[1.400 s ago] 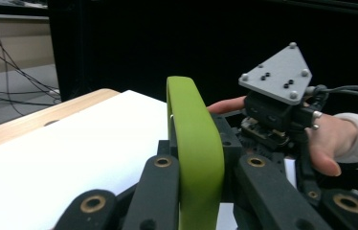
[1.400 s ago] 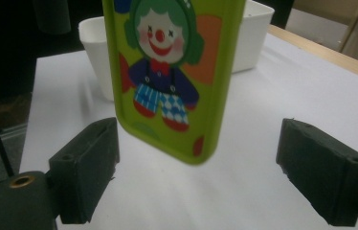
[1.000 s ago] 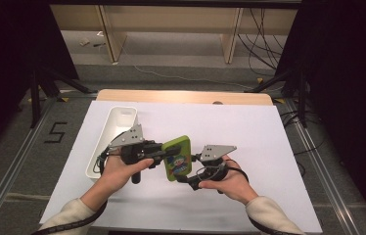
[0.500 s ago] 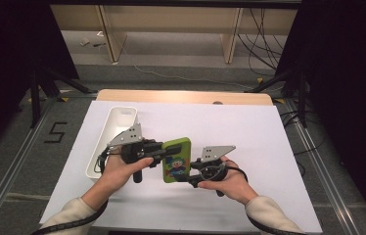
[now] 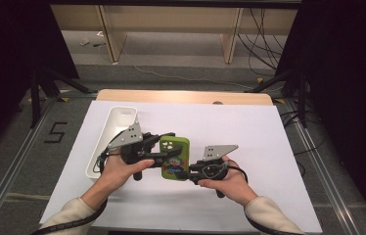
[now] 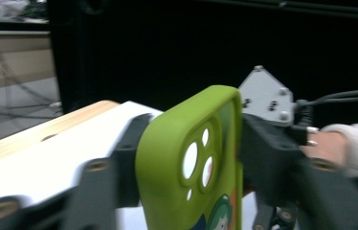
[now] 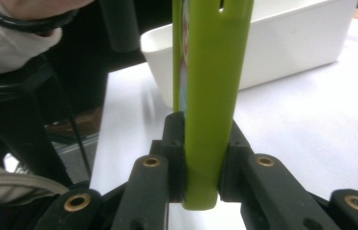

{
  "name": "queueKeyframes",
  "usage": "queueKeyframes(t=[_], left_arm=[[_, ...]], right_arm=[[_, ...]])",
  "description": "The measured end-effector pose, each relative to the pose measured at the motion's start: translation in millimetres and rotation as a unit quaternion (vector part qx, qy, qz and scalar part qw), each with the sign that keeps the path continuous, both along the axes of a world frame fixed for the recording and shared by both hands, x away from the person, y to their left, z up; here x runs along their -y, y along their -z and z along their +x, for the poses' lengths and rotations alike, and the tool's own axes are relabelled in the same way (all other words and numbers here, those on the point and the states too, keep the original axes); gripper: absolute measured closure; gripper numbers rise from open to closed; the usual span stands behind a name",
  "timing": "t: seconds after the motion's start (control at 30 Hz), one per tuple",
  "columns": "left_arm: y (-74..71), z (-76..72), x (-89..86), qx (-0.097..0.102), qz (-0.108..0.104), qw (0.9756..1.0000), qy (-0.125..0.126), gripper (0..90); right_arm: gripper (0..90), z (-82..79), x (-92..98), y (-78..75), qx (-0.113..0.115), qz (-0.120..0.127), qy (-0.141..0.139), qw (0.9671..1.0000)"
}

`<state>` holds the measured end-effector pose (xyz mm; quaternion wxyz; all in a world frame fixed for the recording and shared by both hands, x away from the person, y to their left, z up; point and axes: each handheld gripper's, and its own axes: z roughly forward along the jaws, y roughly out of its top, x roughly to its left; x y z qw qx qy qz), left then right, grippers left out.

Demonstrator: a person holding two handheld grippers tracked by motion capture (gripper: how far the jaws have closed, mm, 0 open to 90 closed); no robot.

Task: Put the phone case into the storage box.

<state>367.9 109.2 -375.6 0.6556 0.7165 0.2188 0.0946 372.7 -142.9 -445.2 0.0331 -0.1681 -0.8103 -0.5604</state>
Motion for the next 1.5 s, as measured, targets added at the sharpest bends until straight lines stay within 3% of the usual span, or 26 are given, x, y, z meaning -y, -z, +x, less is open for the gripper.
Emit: queueKeyframes(t=[0.1, 0.27, 0.33, 0.47, 0.8, 1.5], left_arm=[[-1.7, -1.0, 0.7, 0.004, 0.019, 0.9995, -0.026, 20.0], [-3.8, -1.9, 1.0, 0.016, 0.03, 0.9979, -0.055, 12.9], [-5.2, -2.0, 1.0, 0.021, 0.034, 0.9972, -0.064, 5.9], [-8.0, -2.7, 2.3, 0.027, 0.036, 0.9954, -0.085, 0.3], [-10.4, -3.0, 8.6, 0.034, 0.042, 0.9927, -0.108, 0.0], [-10.4, 1.0, 22.4, 0.034, 0.041, 0.9901, -0.13, 0.0]], right_arm=[[77.8, -0.1, 0.8, -0.8, 0.001, 0.001, 0.017, 0.9999], [77.8, 0.2, 3.7, -3.5, 0.009, -0.004, 0.055, 0.9984], [77.7, -0.3, 4.3, -4.7, 0.016, -0.006, 0.074, 0.9971], [77.7, -1.8, 4.1, -7.8, 0.029, -0.013, 0.108, 0.9936], [77.7, -4.2, 3.0, -10.2, 0.043, -0.032, 0.155, 0.9865], [77.9, -6.9, -6.6, -9.5, 0.051, -0.041, 0.172, 0.9828]])
